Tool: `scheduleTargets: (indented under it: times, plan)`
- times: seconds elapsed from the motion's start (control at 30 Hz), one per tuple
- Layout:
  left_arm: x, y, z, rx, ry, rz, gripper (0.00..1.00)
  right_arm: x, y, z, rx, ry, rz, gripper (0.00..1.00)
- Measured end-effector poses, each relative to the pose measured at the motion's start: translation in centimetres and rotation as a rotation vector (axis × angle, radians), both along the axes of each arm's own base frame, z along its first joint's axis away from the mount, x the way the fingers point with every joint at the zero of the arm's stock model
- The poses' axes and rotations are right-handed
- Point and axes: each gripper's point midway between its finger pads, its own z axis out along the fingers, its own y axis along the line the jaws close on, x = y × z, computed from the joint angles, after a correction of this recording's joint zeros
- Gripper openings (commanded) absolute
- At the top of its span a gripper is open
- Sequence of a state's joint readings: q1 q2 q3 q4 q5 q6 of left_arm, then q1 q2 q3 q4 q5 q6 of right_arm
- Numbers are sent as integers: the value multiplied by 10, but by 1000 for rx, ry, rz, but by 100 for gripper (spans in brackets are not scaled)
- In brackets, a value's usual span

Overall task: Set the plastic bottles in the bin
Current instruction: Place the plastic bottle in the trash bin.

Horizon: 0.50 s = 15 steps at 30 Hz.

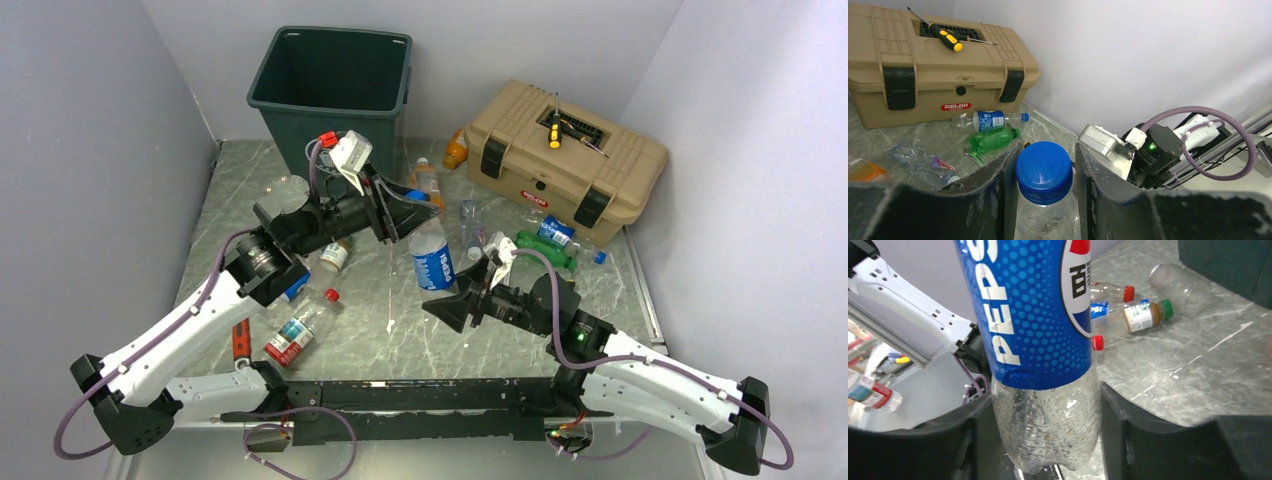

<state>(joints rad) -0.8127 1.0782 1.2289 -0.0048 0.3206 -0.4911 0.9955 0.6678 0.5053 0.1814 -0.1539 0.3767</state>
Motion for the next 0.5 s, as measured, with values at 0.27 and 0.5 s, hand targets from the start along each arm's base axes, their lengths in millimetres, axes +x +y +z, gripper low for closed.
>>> scheduleTargets:
  times: [0.27, 0.5]
  plan:
    - [5, 4, 4, 66, -72, 33, 0, -7, -5, -7, -27, 73, 5, 100]
    - [51, 60, 73, 50, -288, 348, 0, -11, -40, 40, 97, 27, -82, 100]
